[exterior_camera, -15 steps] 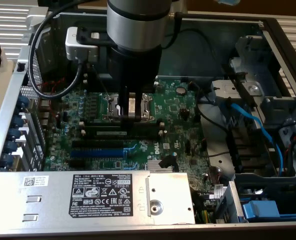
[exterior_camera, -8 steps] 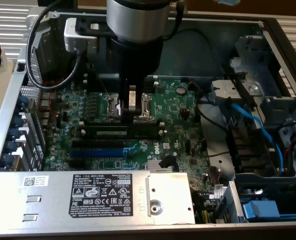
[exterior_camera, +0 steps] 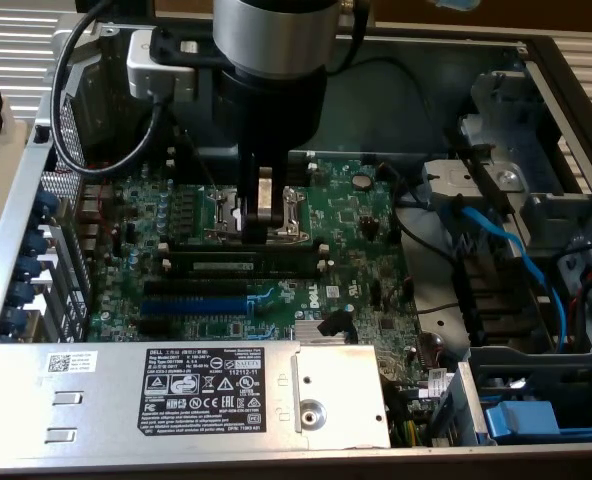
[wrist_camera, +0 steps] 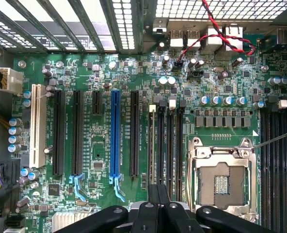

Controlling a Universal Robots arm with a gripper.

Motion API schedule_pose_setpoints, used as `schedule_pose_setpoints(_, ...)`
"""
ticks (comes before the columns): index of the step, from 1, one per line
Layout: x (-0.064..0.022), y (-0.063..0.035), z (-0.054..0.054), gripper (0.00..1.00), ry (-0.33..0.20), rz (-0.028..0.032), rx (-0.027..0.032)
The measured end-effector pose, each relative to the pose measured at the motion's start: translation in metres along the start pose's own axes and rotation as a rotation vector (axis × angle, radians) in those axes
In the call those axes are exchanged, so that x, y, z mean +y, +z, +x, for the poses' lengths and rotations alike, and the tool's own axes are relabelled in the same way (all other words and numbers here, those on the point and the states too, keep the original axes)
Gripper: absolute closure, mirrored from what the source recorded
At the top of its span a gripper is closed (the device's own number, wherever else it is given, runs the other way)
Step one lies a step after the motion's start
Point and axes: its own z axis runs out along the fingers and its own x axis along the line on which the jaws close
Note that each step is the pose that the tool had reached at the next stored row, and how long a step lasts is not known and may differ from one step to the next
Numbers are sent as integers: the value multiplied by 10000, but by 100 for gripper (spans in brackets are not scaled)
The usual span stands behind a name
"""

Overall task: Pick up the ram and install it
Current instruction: 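Press down the ram until it locks into place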

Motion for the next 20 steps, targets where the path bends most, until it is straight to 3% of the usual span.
schedule_pose_setpoints(9,0,0,0,90,51,-3,-8)
schedule_pose_setpoints(13,0,2,-1,90,567,3,-83)
schedule_pose_setpoints(20,0,3,0,90,1724,16,-135)
